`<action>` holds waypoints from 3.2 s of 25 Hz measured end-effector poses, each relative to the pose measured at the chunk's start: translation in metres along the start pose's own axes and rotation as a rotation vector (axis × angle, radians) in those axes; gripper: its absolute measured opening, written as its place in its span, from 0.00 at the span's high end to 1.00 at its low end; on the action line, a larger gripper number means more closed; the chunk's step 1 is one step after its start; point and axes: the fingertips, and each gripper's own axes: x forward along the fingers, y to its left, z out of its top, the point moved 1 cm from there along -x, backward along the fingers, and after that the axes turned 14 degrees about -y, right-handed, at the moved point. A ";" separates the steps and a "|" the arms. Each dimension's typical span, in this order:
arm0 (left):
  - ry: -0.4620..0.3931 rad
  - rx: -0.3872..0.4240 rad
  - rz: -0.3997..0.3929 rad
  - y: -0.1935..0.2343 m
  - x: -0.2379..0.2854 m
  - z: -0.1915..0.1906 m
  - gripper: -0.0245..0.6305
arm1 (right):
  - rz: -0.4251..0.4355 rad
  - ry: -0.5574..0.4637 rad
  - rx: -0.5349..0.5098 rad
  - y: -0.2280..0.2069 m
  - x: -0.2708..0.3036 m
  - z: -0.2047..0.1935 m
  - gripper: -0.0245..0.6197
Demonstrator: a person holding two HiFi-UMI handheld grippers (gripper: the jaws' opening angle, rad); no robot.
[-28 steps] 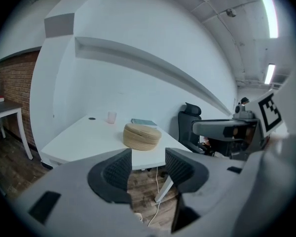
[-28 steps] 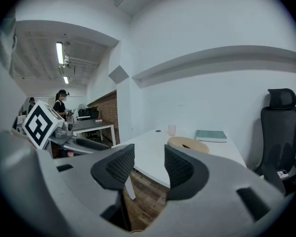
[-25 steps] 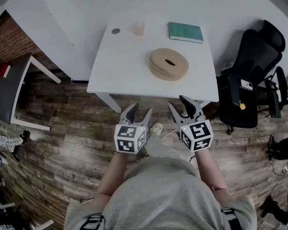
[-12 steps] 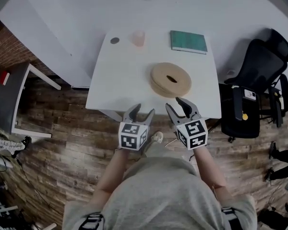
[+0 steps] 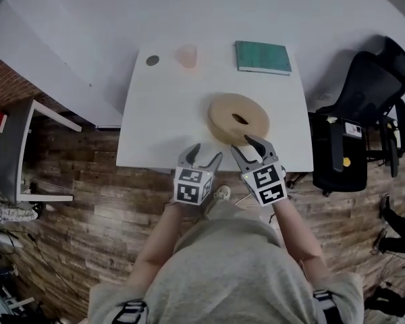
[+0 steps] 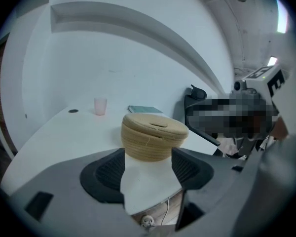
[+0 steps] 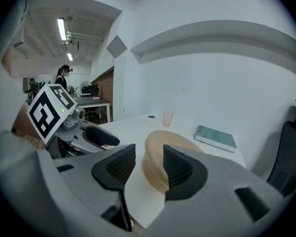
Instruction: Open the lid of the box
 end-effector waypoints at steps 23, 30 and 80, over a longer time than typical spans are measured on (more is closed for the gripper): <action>0.120 0.061 -0.019 0.024 0.086 -0.037 0.50 | 0.177 0.228 -0.287 -0.009 0.048 -0.048 0.78; 0.137 0.075 -0.023 0.024 0.094 -0.041 0.50 | 0.203 0.243 -0.321 -0.006 0.050 -0.052 0.80; 0.093 0.040 0.045 0.018 0.071 -0.029 0.52 | -0.063 -0.013 0.053 -0.054 0.009 0.008 0.85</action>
